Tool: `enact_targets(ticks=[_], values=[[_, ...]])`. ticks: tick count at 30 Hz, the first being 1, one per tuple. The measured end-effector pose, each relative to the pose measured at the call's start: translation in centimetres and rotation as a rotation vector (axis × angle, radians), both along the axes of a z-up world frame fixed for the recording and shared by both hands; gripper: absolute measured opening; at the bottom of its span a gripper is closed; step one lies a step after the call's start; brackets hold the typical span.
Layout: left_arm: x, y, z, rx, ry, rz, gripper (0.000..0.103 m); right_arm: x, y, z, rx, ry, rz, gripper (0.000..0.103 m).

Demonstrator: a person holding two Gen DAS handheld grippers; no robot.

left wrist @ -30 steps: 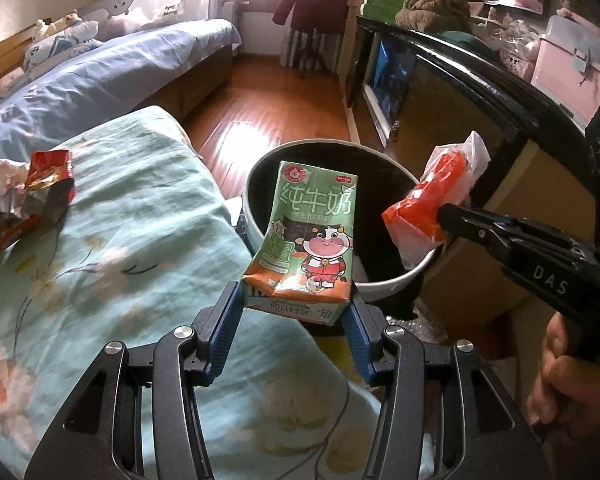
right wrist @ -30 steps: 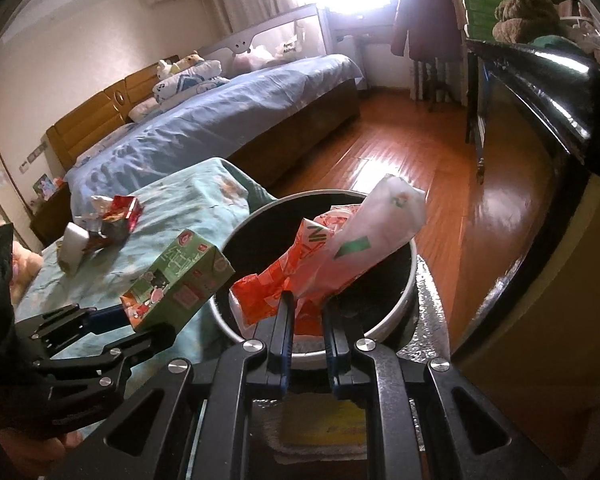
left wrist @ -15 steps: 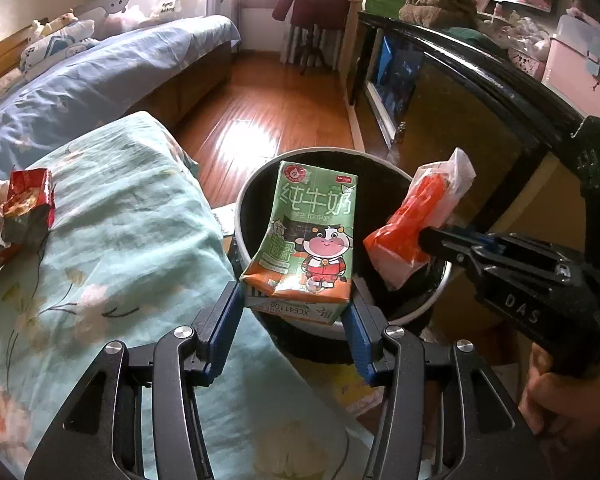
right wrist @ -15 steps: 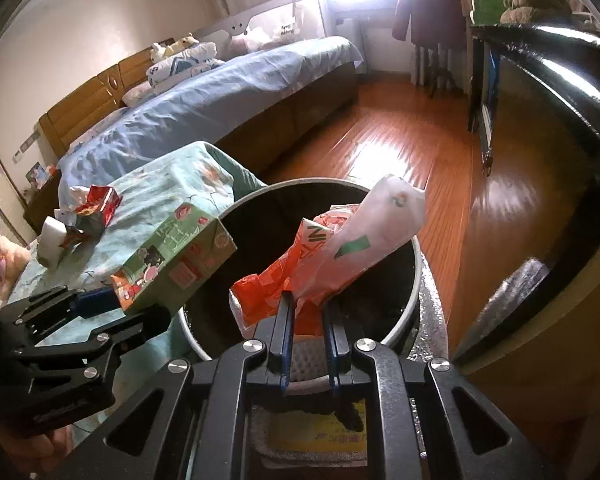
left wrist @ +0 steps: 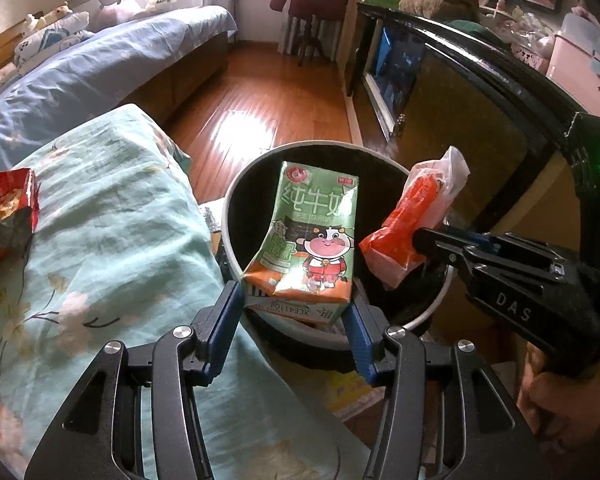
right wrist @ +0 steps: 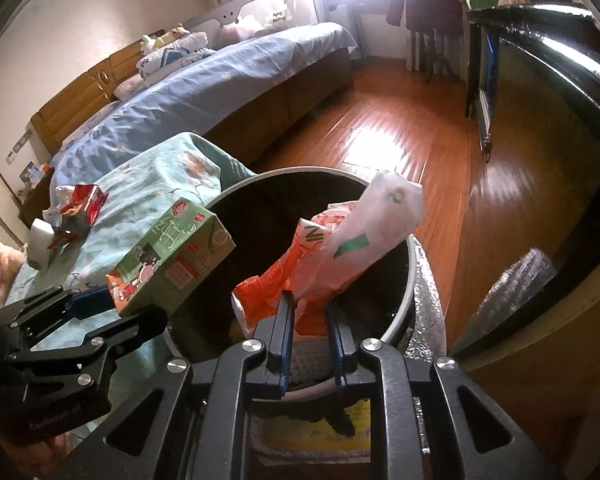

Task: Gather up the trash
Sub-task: 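Open both tools to drop the green carton and red wrapper into the bin, then move both tools back to the bed toward the foam block and red bag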

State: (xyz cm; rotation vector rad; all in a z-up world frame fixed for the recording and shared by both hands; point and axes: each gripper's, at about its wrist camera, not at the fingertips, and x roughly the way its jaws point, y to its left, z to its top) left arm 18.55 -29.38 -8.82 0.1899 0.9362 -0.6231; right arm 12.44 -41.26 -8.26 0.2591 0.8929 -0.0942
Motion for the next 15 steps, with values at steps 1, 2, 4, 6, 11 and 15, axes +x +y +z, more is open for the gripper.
enact_targets(ticks=[1,2,4,6,11,15], values=[[0.0,0.0,0.0,0.000,0.003,0.003,0.053,-0.1,-0.1,0.1,0.007,-0.001,-0.003,0.029],[0.0,0.2,0.1,-0.006,0.003,0.006,0.058,-0.2,-0.2,0.1,0.011,-0.005,-0.007,0.039],[-0.2,0.6,0.2,-0.015,-0.001,0.019,0.065,-0.6,-0.3,0.4,0.016,-0.018,-0.015,0.050],[-0.5,1.2,0.4,-0.022,-0.007,0.031,0.067,-0.9,-0.3,0.6,0.030,-0.031,-0.019,0.054],[-1.6,3.8,1.1,-0.043,-0.027,0.071,0.067,-1.8,0.4,1.6,0.070,-0.082,-0.022,0.072],[-2.4,6.8,1.4,-0.067,-0.032,0.115,0.068,-2.3,2.1,2.5,0.104,-0.117,-0.002,0.078]])
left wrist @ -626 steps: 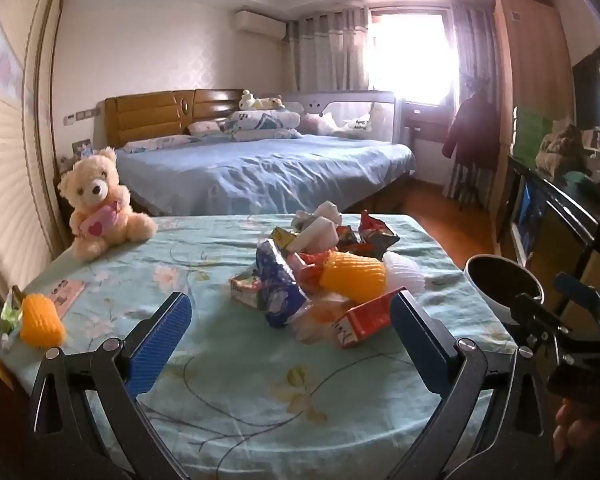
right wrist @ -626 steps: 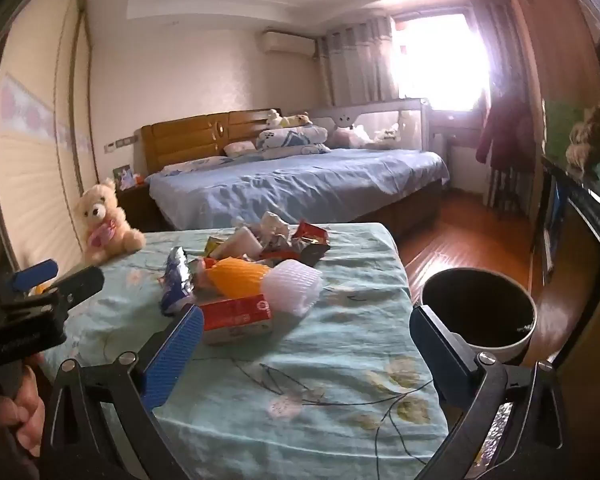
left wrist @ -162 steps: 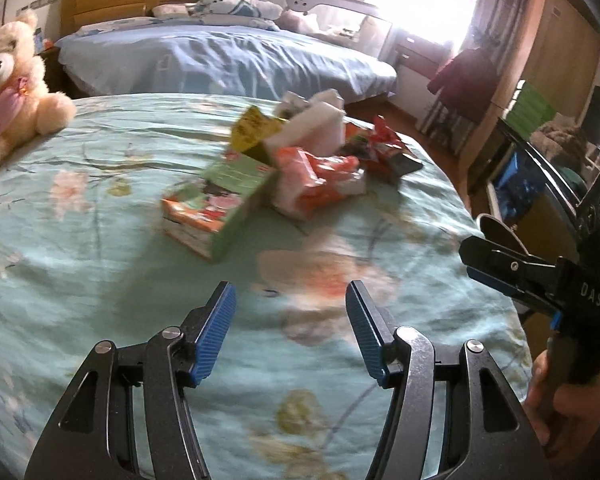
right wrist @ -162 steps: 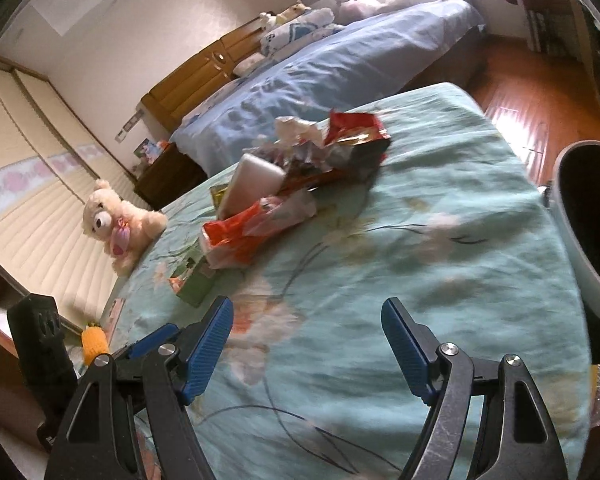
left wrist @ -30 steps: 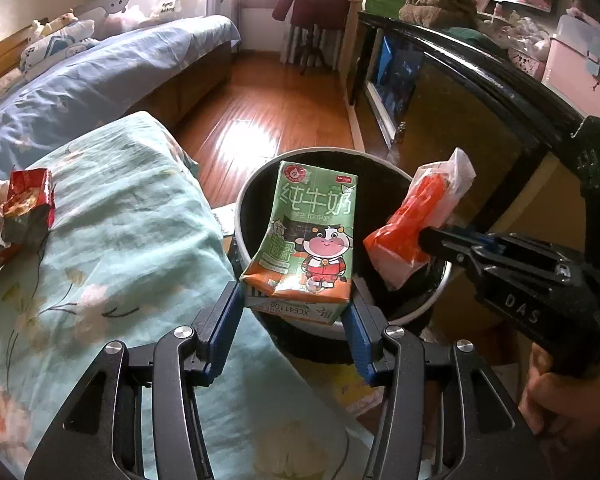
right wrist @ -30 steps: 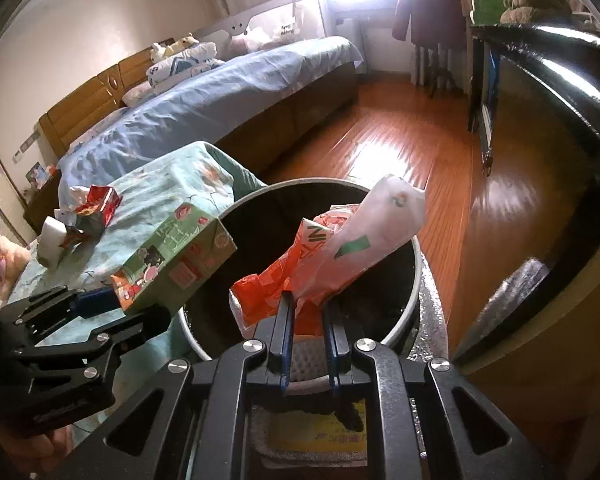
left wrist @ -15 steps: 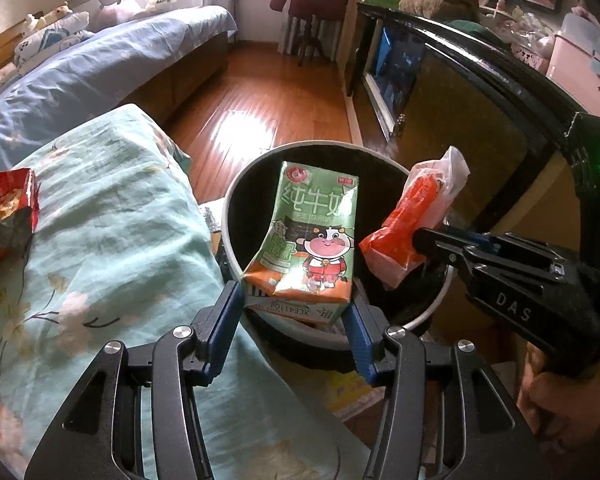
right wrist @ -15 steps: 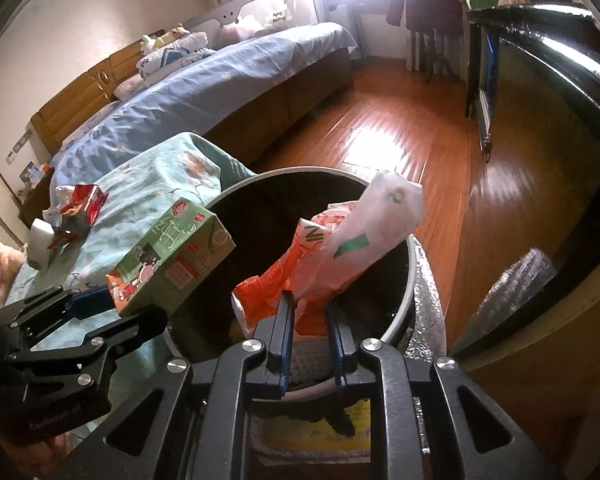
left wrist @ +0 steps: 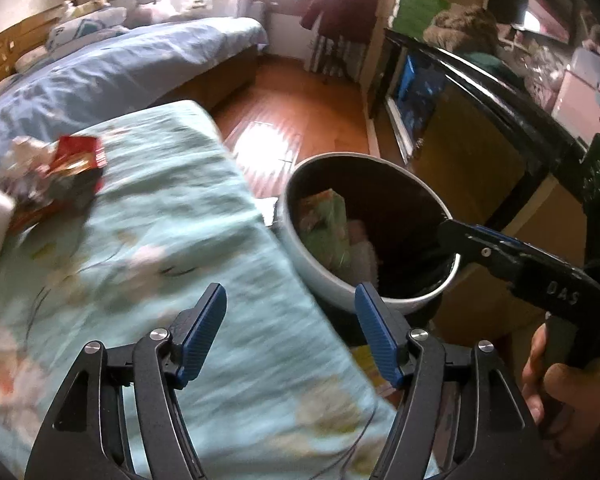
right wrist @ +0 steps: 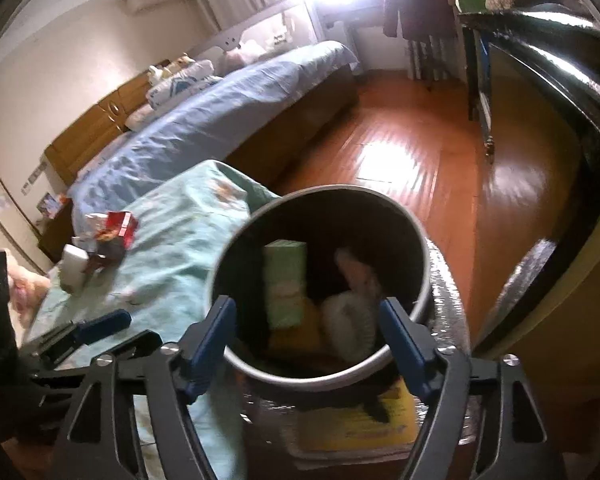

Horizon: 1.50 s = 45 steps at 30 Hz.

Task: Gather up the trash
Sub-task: 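Move both tools back to the bed toward the foam block and red bag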

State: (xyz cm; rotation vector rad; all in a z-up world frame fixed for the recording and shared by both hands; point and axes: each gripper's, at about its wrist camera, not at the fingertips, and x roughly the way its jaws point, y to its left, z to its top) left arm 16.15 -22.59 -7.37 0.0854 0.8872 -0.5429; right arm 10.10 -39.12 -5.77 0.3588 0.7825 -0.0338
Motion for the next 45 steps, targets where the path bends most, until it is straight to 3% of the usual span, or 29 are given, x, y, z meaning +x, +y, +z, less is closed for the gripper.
enact_targets(ticks=[20,32,45], values=[[-1.0,15.0,-0.7,-0.074,0.020,0.282,0.069,1.8,12.2,-0.2,0.024,-0.005,0.214,0.083],[-0.3,20.8,-1.3,-0.098,0.023,0.393,0.069,4.2,16.7,-1.0,0.021,0.015,0.277,0.083],[3.5,24.8,-1.9,-0.129,0.043,0.455,0.069,8.9,19.8,-1.6,0.005,0.015,0.326,0.083]])
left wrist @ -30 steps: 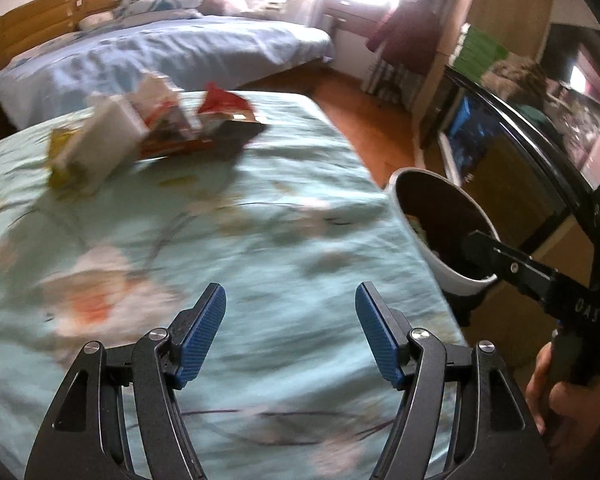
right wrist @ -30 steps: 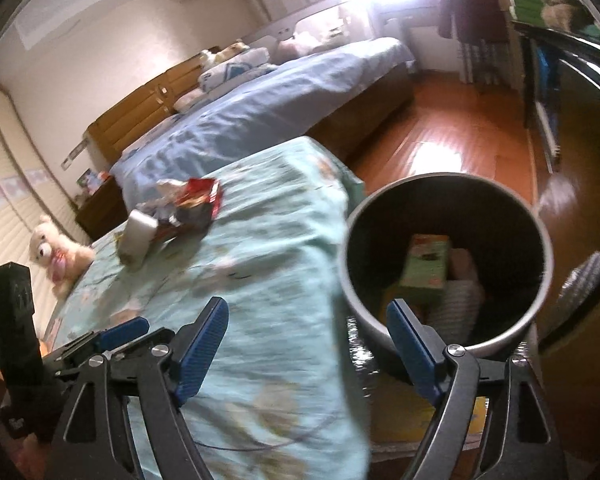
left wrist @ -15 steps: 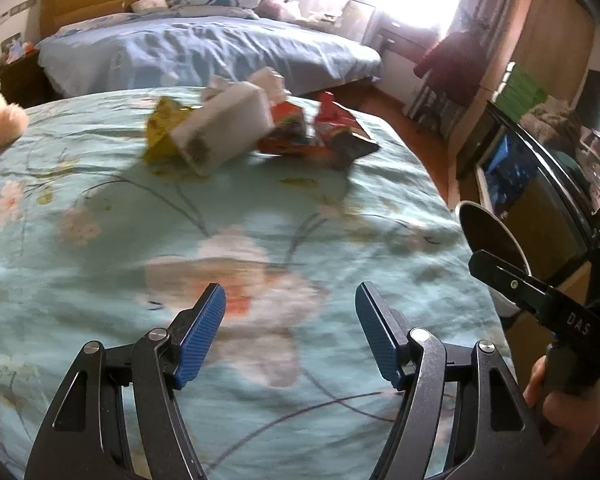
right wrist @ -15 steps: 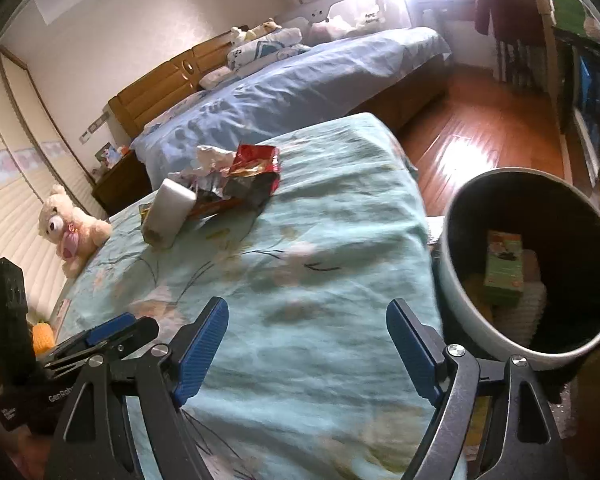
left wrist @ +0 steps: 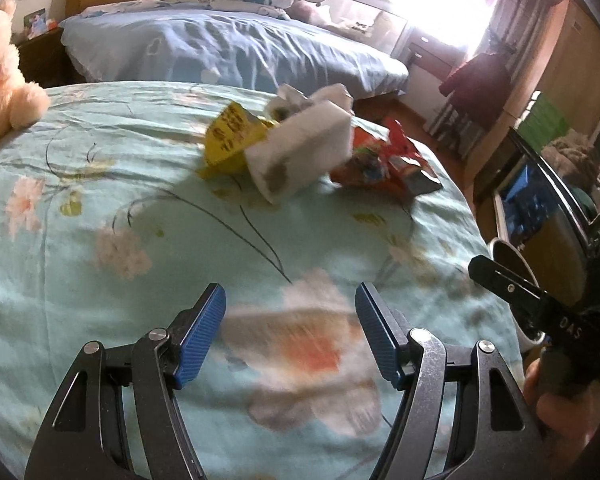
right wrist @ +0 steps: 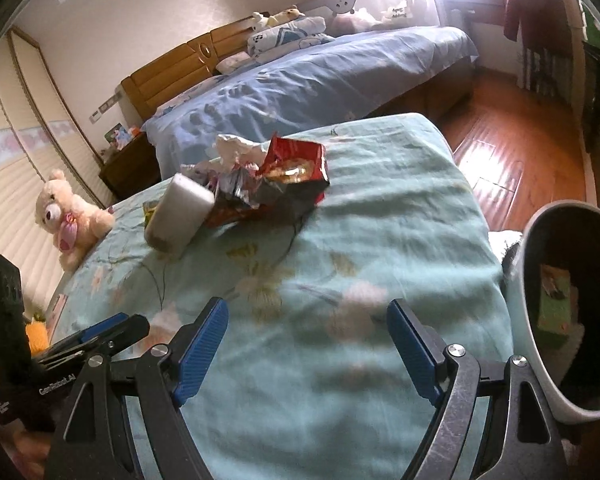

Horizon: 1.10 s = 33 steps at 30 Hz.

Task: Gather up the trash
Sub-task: 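Move both tools back to the bed toward the foam block and red bag, then grasp the white foam block with the left tool while the right tool grasps the red chip bag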

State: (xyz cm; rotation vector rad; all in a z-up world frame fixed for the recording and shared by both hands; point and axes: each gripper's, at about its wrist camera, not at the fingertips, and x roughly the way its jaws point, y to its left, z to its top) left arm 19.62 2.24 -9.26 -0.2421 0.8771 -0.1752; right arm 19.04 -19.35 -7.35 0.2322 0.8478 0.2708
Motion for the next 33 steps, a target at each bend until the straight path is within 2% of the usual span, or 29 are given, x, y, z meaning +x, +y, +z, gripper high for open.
enact_targets(ticks=[16,22,25,26,27,29,33], values=[[6.4,1.2,-0.7,-0.027,0.007,0.017,0.069,6.3,0.0,-1.1,-0.025,0.003,-0.048,0.080],[7.0,1.0,-0.3,-0.038,-0.034,0.032,0.068,8.1,0.4,-1.4,-0.021,0.020,-0.045,0.060],[7.5,0.7,-0.3,-0.029,-0.042,0.028,0.068,8.5,0.5,-1.7,-0.018,0.028,-0.042,0.041],[7.6,0.6,-0.3,-0.024,-0.043,0.029,0.061,8.5,0.5,-1.8,-0.015,0.031,-0.042,0.030],[7.7,0.5,-0.3,-0.024,-0.044,0.027,0.045,8.5,0.5,-1.9,-0.012,0.034,-0.040,0.018],[7.9,0.5,-0.4,-0.030,-0.038,0.013,0.033,8.3,0.3,-1.9,-0.003,0.037,-0.035,0.006],[7.4,0.3,0.0,-0.010,-0.067,0.013,0.028,7.3,0.1,-1.6,-0.006,0.021,-0.036,0.001]])
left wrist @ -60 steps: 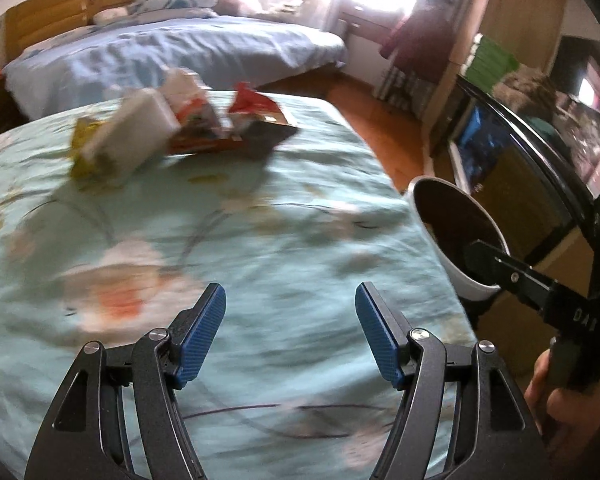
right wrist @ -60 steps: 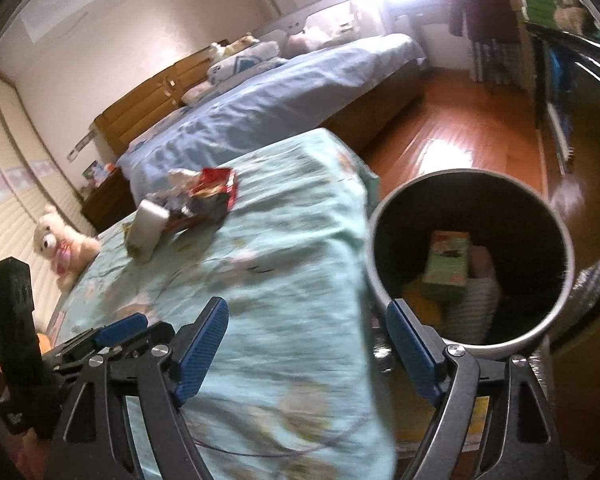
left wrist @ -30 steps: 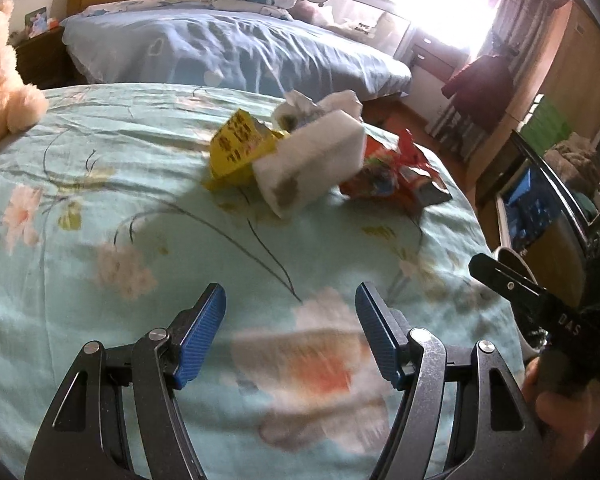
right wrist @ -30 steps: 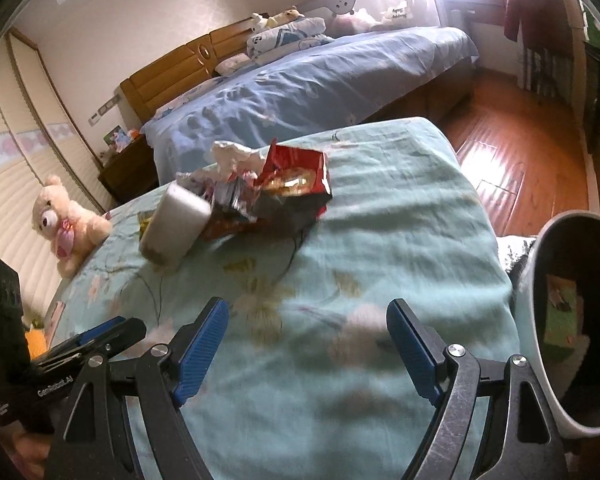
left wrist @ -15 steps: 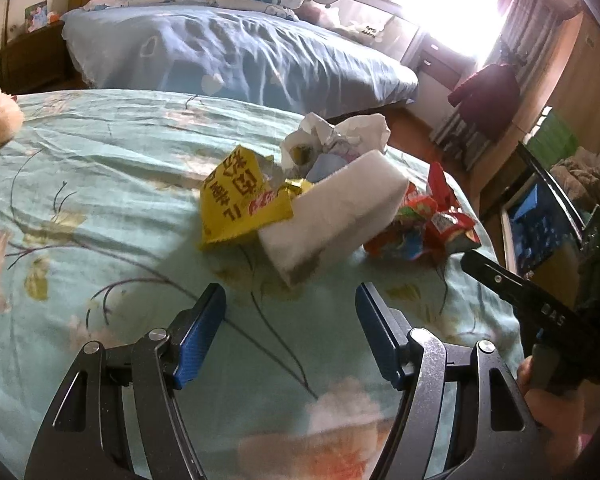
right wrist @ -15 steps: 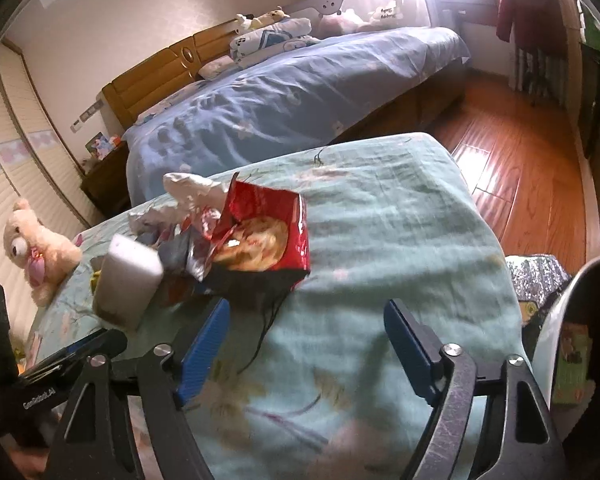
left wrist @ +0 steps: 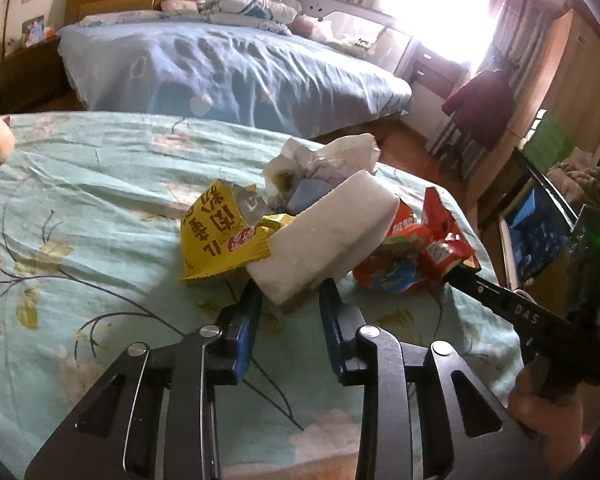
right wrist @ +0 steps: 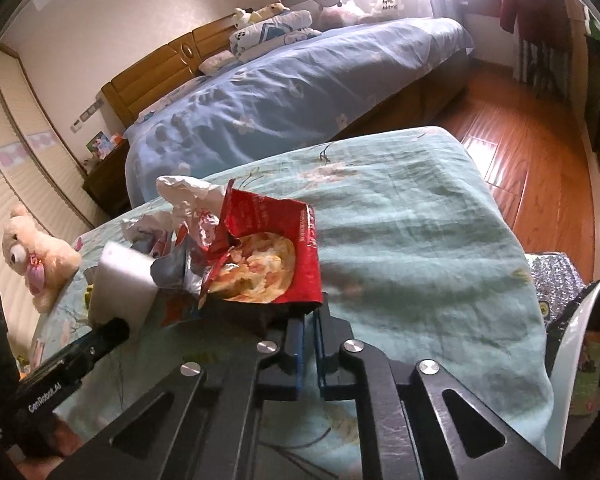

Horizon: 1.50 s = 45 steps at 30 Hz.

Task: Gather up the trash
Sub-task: 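Grasp the white foam block with the left tool while the right tool grasps the red chip bag, then carry the white foam block and red chip bag over the trash bin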

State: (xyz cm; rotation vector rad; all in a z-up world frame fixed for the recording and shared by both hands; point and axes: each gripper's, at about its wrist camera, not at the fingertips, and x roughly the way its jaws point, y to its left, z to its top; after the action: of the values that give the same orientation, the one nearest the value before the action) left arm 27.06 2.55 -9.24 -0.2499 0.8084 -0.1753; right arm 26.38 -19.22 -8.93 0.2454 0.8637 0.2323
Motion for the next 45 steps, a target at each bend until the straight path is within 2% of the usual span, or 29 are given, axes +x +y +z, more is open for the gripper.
enact_targets(ticks=[10,23,34,36,38,40,42,45], values=[[-4.4,-1.5,0.4,-0.018,0.004,-0.036,0.026,-4.5,-1.4,1.4,0.026,-0.032,-0.005,0.000],[-8.8,-5.6,1.6,-0.034,-0.013,-0.123,0.026,-11.1,-4.5,3.7,0.067,-0.083,-0.055,0.000],[-10.9,-7.5,0.5,-0.036,0.042,-0.173,0.028,-14.2,-6.6,3.7,0.088,-0.090,-0.102,0.000],[-11.1,-7.6,0.4,-0.028,0.051,-0.174,0.040,-14.6,-7.0,3.5,0.094,-0.085,-0.110,0.000],[-11.4,-7.6,0.3,-0.027,0.056,-0.171,0.047,-15.0,-7.2,3.3,0.097,-0.082,-0.115,0.000],[-11.8,-7.6,0.2,-0.019,0.055,-0.172,0.049,-15.2,-7.5,3.1,0.102,-0.079,-0.120,0.000],[-12.1,-7.7,0.1,-0.008,0.063,-0.170,0.057,-15.5,-7.7,3.0,0.106,-0.078,-0.124,0.000],[-12.4,-7.9,0.1,-0.005,0.059,-0.170,0.058,-15.9,-7.9,3.0,0.111,-0.080,-0.126,0.000]])
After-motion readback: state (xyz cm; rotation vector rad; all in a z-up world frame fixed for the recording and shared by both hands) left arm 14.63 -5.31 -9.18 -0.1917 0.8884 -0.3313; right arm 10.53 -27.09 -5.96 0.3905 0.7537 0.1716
